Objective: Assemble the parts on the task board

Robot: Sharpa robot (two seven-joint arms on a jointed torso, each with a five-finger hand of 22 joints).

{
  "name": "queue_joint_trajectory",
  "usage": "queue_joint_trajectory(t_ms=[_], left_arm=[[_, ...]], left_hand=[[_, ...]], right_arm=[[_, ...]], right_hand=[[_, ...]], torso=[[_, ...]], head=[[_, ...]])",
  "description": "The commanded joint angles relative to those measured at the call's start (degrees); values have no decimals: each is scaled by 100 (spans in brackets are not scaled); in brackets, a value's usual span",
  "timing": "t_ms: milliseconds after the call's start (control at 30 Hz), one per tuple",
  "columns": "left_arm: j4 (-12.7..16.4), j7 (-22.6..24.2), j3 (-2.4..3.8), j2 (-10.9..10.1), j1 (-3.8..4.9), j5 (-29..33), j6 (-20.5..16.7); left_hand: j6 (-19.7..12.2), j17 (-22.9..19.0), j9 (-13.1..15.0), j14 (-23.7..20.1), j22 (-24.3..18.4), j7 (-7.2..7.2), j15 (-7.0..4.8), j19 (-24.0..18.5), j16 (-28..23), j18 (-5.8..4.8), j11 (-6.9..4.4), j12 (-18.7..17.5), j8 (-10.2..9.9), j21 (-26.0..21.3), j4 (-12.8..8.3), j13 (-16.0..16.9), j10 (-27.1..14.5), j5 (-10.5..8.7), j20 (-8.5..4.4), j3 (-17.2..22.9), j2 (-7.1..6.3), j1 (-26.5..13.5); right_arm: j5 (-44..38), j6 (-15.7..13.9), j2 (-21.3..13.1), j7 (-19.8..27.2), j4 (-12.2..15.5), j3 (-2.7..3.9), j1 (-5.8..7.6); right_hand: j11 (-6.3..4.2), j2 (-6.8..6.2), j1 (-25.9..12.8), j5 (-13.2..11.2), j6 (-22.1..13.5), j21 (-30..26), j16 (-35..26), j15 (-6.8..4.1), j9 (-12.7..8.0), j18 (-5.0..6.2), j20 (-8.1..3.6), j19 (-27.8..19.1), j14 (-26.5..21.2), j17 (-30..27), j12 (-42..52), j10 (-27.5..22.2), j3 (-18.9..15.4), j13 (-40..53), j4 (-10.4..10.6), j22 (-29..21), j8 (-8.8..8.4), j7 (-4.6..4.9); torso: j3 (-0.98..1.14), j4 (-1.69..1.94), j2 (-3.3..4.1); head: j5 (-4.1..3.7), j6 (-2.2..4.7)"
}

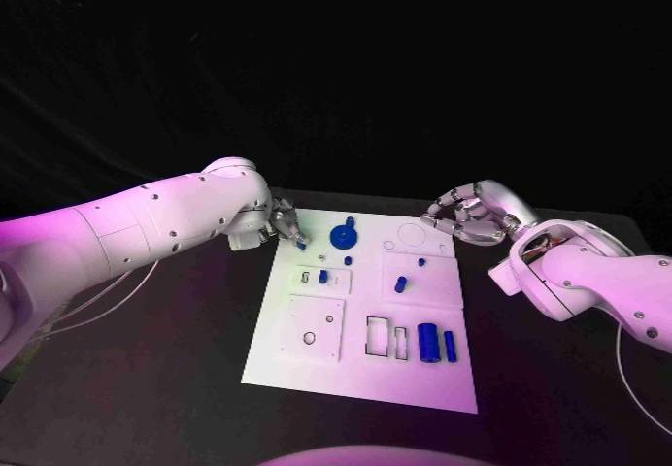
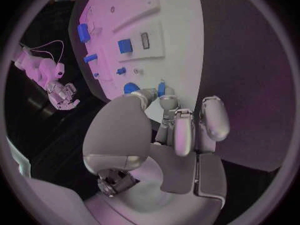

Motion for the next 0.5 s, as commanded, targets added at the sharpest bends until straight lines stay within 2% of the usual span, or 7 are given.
queue_joint_trajectory(t_ms=[33, 133, 333, 500], left_arm=[[6, 83, 1, 4, -3, 277, -225], [42, 90, 1, -31, -3, 390, -288], [220, 89, 2, -187, -3, 726, -329], [559, 87, 3, -443, -1, 1074, -391]], left_hand=[[-35, 956, 157, 457, 23, 1, -39, 21, 30, 17, -30, 37, 170, 36, -226, 1, 40, 13, -20, 494, 32, 358], [-108, 939, 294, 453, 31, -3, -9, 17, 22, 16, -13, 36, 334, 41, -365, -23, 59, 17, -3, 1038, -70, 342], [-135, 922, 422, 451, 54, -16, -23, 24, 15, 13, -25, 145, 518, 55, -527, 62, 136, 21, -1, 1506, -226, 163], [-130, 933, 462, 454, 77, -23, -38, 34, 21, 10, -39, 178, 614, 66, -637, 76, 168, 21, -10, 1771, -308, 19]], right_arm=[[-33, 56, 7, 38, -4, 0, -8], [-33, 62, 7, 36, -6, 0, -10], [-33, 77, -2, 30, -4, 0, -13], [-34, 81, -28, 24, 4, 0, -14]], right_hand=[[-15, 31, 40, 20, -34, -20, -24, -36, 5, 83, -43, 128, 340, 389, -10, -30, -20, -3, -14, 971, 24, 1], [-16, 35, 54, 27, -32, -20, -25, -36, 6, 83, -43, 128, 340, 388, -6, -26, -20, 0, -15, 971, 27, 1], [-16, 37, 62, 33, -31, -21, -23, -37, 6, 83, -44, 128, 341, 393, 0, -21, -20, 7, -16, 972, 29, 0], [-16, 40, 69, 41, -31, -30, -26, -37, 6, 85, -44, 123, 339, 387, -12, -31, -20, -6, -16, 965, 31, 0]], torso=[[-2, 0, -5], [-1, 1, -8], [4, 2, -18], [11, 22, -33]], head=[[12, -7], [14, -4], [51, 17], [80, 6]])
